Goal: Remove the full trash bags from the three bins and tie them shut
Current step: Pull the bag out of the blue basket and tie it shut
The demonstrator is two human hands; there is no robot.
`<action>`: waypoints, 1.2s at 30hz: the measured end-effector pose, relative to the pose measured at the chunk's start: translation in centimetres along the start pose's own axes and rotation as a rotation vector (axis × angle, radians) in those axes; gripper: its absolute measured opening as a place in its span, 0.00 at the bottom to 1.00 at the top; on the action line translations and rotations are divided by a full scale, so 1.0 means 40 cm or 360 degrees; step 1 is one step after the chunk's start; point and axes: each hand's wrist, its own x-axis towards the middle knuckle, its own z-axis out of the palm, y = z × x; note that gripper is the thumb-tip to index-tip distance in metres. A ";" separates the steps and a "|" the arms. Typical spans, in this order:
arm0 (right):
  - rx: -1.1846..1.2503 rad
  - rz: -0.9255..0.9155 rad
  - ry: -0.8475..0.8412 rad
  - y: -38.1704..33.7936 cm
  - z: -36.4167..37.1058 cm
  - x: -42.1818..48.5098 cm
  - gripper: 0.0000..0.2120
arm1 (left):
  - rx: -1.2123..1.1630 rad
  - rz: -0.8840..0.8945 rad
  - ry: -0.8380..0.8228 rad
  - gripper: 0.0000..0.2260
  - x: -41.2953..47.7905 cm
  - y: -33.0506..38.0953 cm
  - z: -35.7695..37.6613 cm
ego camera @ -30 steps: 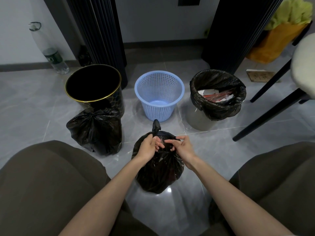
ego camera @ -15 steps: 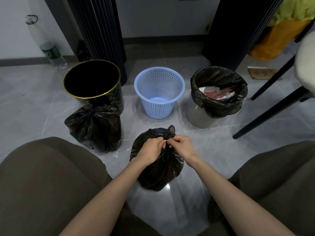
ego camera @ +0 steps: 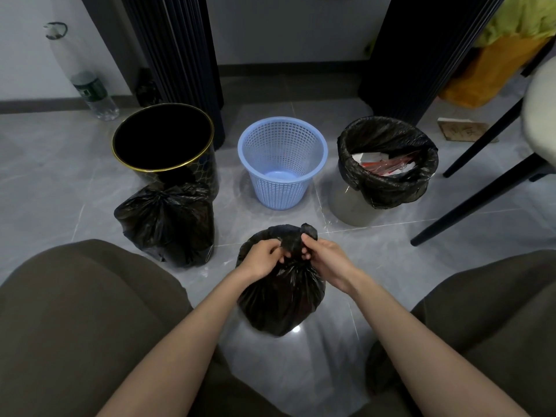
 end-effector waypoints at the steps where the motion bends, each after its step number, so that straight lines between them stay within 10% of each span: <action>1: -0.0368 -0.0081 -0.0029 -0.004 -0.007 -0.001 0.13 | -0.0024 -0.0058 -0.0015 0.10 0.001 -0.003 -0.005; 5: -0.1915 -0.0740 -0.0050 -0.027 -0.021 0.008 0.11 | -0.0413 -0.0293 -0.0104 0.11 -0.003 0.011 -0.004; 8: -0.2200 -0.0939 0.0055 -0.015 -0.021 0.007 0.12 | -0.0666 -0.0368 -0.0090 0.13 -0.007 0.030 -0.009; 14: -0.1508 -0.0825 0.0088 0.025 0.000 -0.009 0.14 | -0.0855 -0.0358 -0.0518 0.09 -0.021 0.003 -0.002; 24: -0.1116 -0.0574 0.0076 0.055 0.004 0.024 0.11 | -0.0654 -0.0409 -0.0204 0.13 -0.029 0.004 0.005; 31: -0.0278 -0.0097 0.0118 0.019 -0.017 -0.015 0.12 | 0.0762 -0.0049 0.0473 0.08 -0.020 0.001 -0.033; 36: 0.0268 0.0525 0.0449 0.075 -0.095 -0.019 0.21 | 0.1078 -0.0221 0.0315 0.07 -0.063 -0.047 -0.025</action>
